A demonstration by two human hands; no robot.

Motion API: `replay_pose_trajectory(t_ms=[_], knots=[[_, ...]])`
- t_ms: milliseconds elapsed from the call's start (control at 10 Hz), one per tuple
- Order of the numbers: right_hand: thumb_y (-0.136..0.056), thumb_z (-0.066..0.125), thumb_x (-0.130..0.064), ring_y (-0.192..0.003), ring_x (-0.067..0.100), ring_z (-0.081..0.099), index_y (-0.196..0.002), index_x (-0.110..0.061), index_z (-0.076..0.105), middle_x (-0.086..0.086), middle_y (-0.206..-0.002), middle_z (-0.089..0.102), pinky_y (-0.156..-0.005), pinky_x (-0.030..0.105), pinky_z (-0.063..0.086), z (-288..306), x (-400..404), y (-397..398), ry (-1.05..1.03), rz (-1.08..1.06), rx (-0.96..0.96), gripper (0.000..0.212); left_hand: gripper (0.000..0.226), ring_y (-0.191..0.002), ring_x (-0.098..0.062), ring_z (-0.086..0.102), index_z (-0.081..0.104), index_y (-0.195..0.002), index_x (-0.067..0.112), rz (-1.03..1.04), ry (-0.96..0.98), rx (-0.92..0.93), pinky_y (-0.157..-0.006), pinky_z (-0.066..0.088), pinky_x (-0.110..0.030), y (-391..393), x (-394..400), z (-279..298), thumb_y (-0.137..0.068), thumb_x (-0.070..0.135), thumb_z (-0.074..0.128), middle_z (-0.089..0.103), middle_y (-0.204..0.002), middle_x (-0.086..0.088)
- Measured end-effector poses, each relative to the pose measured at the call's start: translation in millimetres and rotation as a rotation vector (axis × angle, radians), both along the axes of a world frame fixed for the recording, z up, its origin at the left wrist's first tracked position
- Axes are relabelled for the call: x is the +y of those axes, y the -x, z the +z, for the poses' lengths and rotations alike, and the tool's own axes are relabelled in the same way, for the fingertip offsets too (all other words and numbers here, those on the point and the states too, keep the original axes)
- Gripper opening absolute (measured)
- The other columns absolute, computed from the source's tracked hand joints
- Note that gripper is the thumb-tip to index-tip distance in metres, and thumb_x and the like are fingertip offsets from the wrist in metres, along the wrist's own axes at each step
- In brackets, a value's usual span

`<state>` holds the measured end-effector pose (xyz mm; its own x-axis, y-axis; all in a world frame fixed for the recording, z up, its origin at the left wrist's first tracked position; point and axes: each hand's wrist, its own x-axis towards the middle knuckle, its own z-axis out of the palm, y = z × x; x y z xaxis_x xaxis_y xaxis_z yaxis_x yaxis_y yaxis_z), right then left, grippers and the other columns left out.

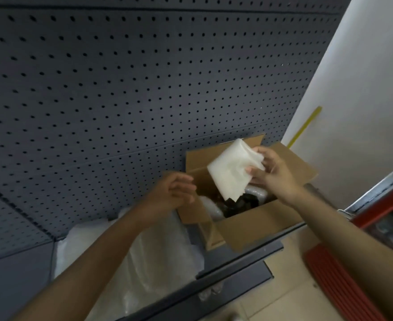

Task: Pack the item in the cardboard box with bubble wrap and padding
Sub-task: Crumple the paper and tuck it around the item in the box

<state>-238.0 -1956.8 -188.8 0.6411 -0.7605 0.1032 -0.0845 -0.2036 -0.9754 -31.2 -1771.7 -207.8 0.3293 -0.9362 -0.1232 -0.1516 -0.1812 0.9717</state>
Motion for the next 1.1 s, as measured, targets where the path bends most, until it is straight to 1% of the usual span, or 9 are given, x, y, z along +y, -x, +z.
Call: replay_pose_trajectory(t_ms=[100,200,300,400,600,800,900,1000,1100], knots=[[-0.087,0.061,0.004,-0.097,0.026,0.06,-0.104,-0.029,0.054,-0.003,-0.098,0.056,-0.083,0.046,0.058,-11,-43,19,0.076,0.028,0.086,0.037,0.03,-0.089,-0.006,0.067,0.057,-0.1,0.03,0.006,-0.045,-0.139,-0.075,0.054,-0.016,20,-38,-6,-0.086,0.006,0.067,0.066,-0.105,0.007],[-0.088,0.061,0.001,-0.095,0.025,0.058,-0.114,-0.02,0.053,-0.005,-0.098,0.054,-0.086,0.024,0.054,-18,-88,36,0.273,0.07,0.218,0.034,0.027,-0.098,-0.005,0.06,0.055,-0.102,0.033,0.002,-0.118,-0.398,-0.085,0.051,-0.019,41,-72,-14,-0.088,0.013,0.066,0.061,-0.106,0.011],[-0.091,0.058,-0.009,-0.085,0.008,0.056,-0.114,-0.036,0.048,-0.011,-0.1,0.055,-0.071,0.006,0.041,-15,-119,49,0.537,0.208,0.415,0.036,0.031,-0.102,-0.002,0.054,0.056,-0.117,0.028,-0.014,-0.205,-0.722,-0.086,0.044,-0.014,55,-98,-16,-0.089,0.02,0.064,0.058,-0.115,0.013],[-0.088,0.053,-0.024,-0.085,0.011,0.06,-0.113,-0.052,0.044,-0.009,-0.098,0.064,-0.072,0.035,0.051,-24,-150,57,0.737,0.326,0.508,0.039,0.037,-0.112,-0.01,0.055,0.051,-0.128,0.023,-0.036,-0.357,-0.881,-0.091,0.047,-0.023,64,-120,-22,-0.092,0.024,0.059,0.056,-0.129,0.006],[-0.091,0.052,-0.021,-0.089,0.01,0.053,-0.127,-0.024,0.054,-0.002,-0.115,0.06,-0.072,0.012,0.034,-33,-162,51,0.9,0.572,0.683,0.036,0.03,-0.1,-0.022,0.06,0.052,-0.122,0.014,-0.189,-0.599,-1.142,-0.081,0.053,-0.035,70,-160,-40,-0.093,0.02,0.053,0.061,-0.118,-0.008],[-0.091,0.053,-0.014,-0.082,0.012,0.044,-0.126,-0.016,0.051,0.007,-0.113,0.06,-0.065,0.01,0.029,-53,-157,31,0.758,0.69,0.849,0.036,0.026,-0.099,-0.023,0.059,0.054,-0.117,0.014,-0.268,-0.639,-1.144,-0.083,0.052,-0.038,60,-180,-57,-0.092,0.023,0.053,0.061,-0.114,-0.008],[-0.09,0.053,-0.016,-0.058,0.005,0.037,-0.104,-0.016,0.053,-0.003,-0.079,0.054,-0.054,0.016,0.028,-44,-165,33,0.735,0.729,0.838,0.014,0.028,-0.098,-0.022,0.06,0.054,-0.118,0.014,-0.283,-0.642,-1.1,-0.08,0.052,-0.034,54,-181,-67,-0.093,0.026,0.052,0.062,-0.114,-0.007],[-0.083,0.053,-0.008,-0.06,0.019,0.046,-0.086,-0.018,0.051,0.005,-0.071,0.056,-0.054,0.023,0.03,-42,-175,38,0.68,0.808,0.793,0.01,0.026,-0.094,-0.021,0.059,0.055,-0.113,0.014,-0.292,-0.643,-1.076,-0.073,0.049,-0.032,52,-182,-74,-0.092,0.029,0.053,0.062,-0.109,-0.007],[-0.08,0.056,-0.006,-0.055,0.011,0.043,-0.077,-0.02,0.045,-0.001,-0.065,0.051,-0.054,0.021,0.03,-56,-171,36,0.698,0.837,0.824,0.018,0.021,-0.092,-0.022,0.059,0.055,-0.104,0.014,-0.299,-0.657,-1.086,-0.072,0.048,-0.032,53,-182,-77,-0.091,0.03,0.054,0.062,-0.105,-0.007]])
